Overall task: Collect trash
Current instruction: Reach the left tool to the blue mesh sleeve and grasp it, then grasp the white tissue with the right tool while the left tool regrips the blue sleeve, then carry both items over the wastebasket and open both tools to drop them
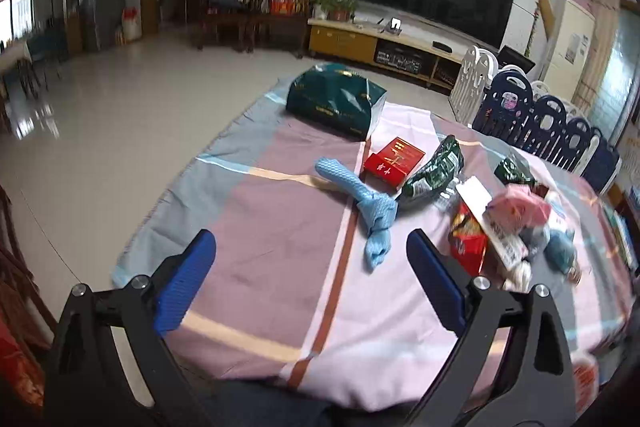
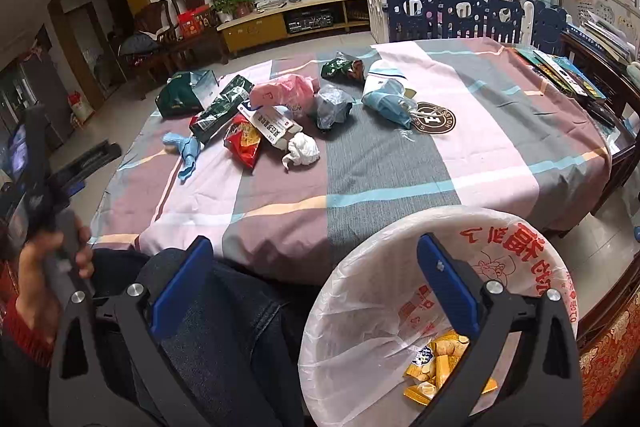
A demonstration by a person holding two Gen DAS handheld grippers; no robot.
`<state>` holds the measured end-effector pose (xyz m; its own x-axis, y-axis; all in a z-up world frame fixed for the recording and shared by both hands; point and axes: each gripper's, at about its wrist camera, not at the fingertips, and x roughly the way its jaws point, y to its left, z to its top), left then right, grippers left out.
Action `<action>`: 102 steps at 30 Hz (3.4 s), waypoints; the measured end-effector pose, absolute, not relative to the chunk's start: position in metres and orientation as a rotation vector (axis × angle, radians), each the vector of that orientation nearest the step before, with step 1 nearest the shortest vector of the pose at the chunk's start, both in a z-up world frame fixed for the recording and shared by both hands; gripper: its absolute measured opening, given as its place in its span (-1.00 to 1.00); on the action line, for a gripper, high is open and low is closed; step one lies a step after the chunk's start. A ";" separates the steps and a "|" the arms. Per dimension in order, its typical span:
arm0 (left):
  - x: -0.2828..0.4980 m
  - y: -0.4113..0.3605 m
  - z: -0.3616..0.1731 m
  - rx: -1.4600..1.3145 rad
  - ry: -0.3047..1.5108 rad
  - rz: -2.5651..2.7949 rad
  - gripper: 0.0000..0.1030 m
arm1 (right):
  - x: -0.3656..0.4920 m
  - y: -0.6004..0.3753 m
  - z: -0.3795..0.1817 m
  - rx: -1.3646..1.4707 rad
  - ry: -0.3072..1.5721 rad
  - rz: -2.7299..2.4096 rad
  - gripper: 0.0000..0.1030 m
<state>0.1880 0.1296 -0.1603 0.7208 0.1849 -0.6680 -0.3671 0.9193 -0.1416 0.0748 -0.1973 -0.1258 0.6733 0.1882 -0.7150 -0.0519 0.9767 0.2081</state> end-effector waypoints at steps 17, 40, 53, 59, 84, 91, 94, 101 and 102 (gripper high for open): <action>0.330 0.113 -0.234 -0.277 0.941 0.096 -0.11 | 0.131 -0.198 -0.149 0.212 0.884 0.096 0.93; 0.249 0.137 -0.215 -0.565 0.879 -0.147 -0.70 | 0.234 -0.134 -0.194 0.025 0.973 0.132 -0.54; 0.232 0.129 -0.201 -0.483 0.800 -0.170 -0.35 | 0.188 -0.148 -0.189 0.097 0.980 0.116 -0.54; 0.242 0.192 -0.219 -0.700 0.792 0.137 0.09 | 0.180 -0.154 -0.191 0.135 0.989 0.119 -0.54; 0.258 0.114 -0.233 -0.278 1.010 -0.062 -0.49 | 0.173 -0.140 -0.178 0.122 0.965 0.154 -0.54; 0.204 0.103 -0.185 -0.247 0.852 -0.005 -0.49 | 0.158 -0.144 -0.145 0.120 0.885 0.165 -0.54; 0.181 0.088 -0.170 -0.189 0.828 -0.029 -0.49 | 0.145 -0.148 -0.131 0.116 0.863 0.168 -0.54; 0.144 0.069 -0.130 -0.146 0.749 -0.063 -0.49 | 0.109 -0.174 -0.096 0.122 0.791 0.143 -0.54; 0.141 0.066 -0.125 -0.144 0.744 -0.068 -0.49 | 0.105 -0.179 -0.094 0.122 0.787 0.135 -0.54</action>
<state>0.1412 0.0662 -0.1255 0.7342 -0.1123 -0.6696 0.0105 0.9880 -0.1542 0.1049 -0.1795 -0.0936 0.6984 0.1662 -0.6962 -0.0751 0.9843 0.1596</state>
